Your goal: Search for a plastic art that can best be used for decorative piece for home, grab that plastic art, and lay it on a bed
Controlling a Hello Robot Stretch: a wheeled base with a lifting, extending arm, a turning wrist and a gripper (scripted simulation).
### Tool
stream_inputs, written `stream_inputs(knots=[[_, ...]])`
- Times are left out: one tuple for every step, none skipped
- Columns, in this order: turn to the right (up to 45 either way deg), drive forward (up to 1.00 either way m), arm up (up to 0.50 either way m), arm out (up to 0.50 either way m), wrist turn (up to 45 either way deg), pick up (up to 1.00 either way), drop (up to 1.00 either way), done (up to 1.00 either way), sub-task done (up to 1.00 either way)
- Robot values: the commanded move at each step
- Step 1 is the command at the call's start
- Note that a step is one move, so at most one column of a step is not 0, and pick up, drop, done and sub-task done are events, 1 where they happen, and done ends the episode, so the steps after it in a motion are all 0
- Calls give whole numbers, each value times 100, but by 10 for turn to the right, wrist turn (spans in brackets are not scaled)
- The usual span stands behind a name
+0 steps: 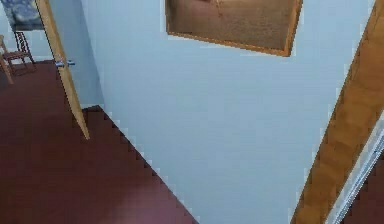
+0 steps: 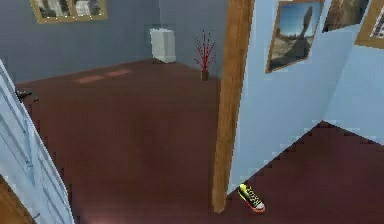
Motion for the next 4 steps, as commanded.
stream_inputs(knots=[[-360,0,0,0,0,0,0,0,0],[0,60,0,0,0,0,0,0,0],[-450,0,0,0,0,0,0,0,0],[-120,0,0,0,0,0,0,0,0]])
